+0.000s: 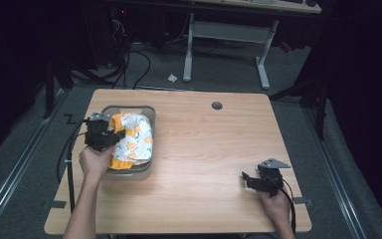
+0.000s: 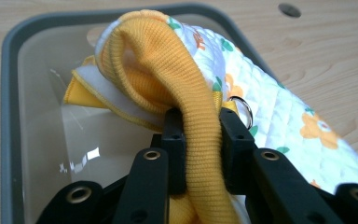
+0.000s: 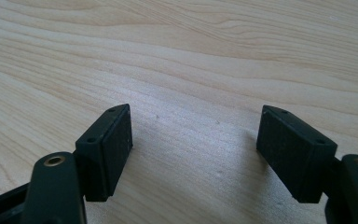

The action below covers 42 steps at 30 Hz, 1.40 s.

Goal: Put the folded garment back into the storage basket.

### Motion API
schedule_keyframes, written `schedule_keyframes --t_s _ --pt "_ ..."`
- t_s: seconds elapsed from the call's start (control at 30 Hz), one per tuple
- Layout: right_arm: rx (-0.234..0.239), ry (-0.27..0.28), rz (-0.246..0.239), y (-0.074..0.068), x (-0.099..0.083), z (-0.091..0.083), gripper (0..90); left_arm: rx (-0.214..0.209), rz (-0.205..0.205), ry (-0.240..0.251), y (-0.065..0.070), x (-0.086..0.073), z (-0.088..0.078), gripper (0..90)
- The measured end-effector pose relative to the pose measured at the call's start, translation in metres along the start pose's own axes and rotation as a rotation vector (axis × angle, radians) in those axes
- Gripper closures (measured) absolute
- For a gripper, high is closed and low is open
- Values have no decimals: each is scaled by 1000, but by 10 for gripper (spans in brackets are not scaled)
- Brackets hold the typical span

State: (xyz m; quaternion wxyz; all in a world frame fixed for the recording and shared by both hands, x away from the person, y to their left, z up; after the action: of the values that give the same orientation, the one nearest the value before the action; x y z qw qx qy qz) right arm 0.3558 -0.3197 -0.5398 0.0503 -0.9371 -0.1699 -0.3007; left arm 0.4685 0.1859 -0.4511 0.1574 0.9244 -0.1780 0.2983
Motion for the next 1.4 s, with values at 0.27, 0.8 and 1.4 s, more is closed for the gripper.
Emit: schedule_keyframes --t_s 0.27,0.8,1.4 --pt "0 0 0 0 0 0 270 7 -2 -41 -2 0 17 750" --pt "0 0 1 0 0 0 270 82 -46 -127 -4 2 30 620" --pt "0 0 0 0 0 0 270 115 -41 6 7 6 1 360"
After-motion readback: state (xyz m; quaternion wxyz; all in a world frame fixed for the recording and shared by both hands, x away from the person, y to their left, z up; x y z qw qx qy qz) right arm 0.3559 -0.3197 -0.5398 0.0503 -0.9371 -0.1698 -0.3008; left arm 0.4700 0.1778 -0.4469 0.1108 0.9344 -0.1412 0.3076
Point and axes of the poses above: each handheld gripper's, and its own axes: z roughly forward along the jaws, x roughly out of its top, y roughly to its right, the point moved 3 cm from there along z, roughly forward along the jaws, and after that the axes turned 8 degrees about -y, right-handed, at the moved point
